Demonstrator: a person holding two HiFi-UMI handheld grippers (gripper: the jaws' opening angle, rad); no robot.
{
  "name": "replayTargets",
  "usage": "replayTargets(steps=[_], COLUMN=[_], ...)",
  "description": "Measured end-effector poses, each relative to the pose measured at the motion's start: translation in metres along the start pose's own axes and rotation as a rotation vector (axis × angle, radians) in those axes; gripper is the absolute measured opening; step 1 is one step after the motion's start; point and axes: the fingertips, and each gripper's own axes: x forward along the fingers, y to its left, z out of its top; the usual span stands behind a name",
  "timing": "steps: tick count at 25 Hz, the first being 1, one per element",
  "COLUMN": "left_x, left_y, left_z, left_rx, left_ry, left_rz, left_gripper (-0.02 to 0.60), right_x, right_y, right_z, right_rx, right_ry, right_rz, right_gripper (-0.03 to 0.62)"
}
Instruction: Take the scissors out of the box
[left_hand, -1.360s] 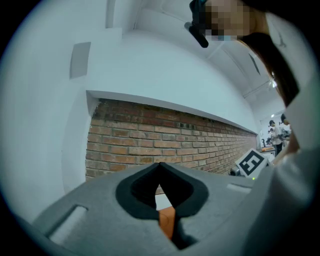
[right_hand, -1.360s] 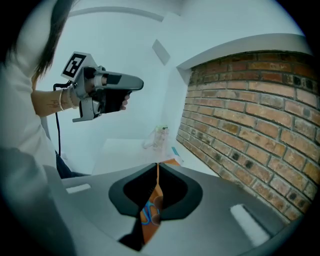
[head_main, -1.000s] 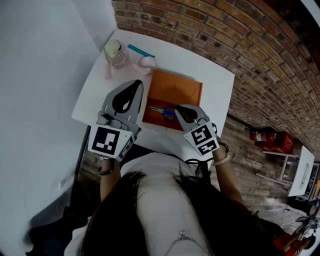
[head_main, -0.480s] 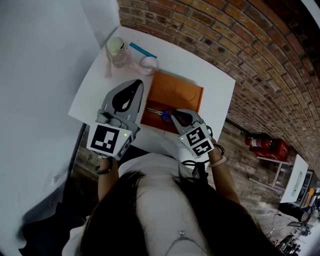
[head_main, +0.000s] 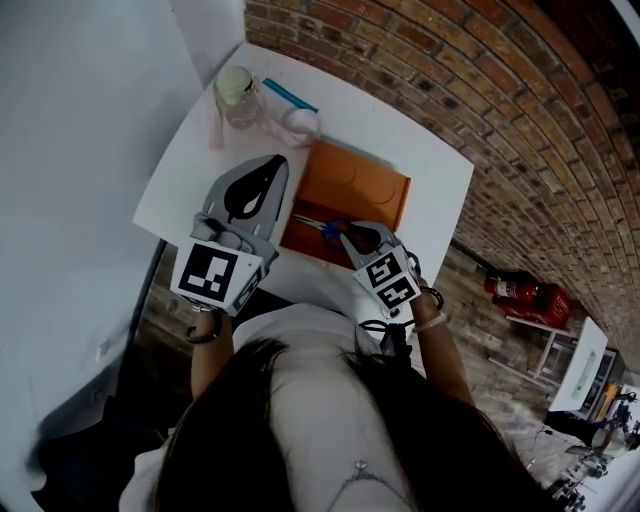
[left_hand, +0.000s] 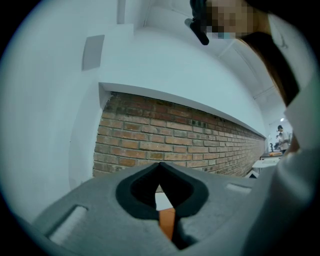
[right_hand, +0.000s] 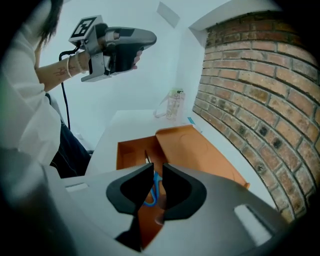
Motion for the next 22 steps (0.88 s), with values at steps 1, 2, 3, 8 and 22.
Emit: replayTargets(steps=[1, 2, 3, 8, 22], left_x=[0.0, 0.001, 0.002, 0.003, 0.008], left_y=[0.001, 0.001, 0.001, 0.004, 0.01], left_z=[0.0, -0.001, -0.001, -0.005, -0.012], left_rx=[-0.001, -0.002, -0.002, -0.004, -0.016], left_ry=[0.0, 0.002, 0.005, 0.019, 0.038], left_rz=[0.0, 0.0, -0.001, -0.003, 0.01], left_gripper=[0.0, 0.0, 0.0, 0.0, 0.0], right_x=[0.002, 0.004, 0.006, 0.014, 0.037], right_y=[0.001, 0.001, 0.001, -0.001, 0.005], right_z=[-0.002, -0.004, -0.006, -0.014, -0.03], right_rx=[-0.001, -0.001, -0.003, -0.018, -0.033], right_ry=[0.008, 0.015, 0.023, 0.06, 0.142], right_rz=[0.005, 0.009, 0.013, 0.026, 0.095], right_gripper=[0.063, 0.066, 0.067, 0.078, 0.1])
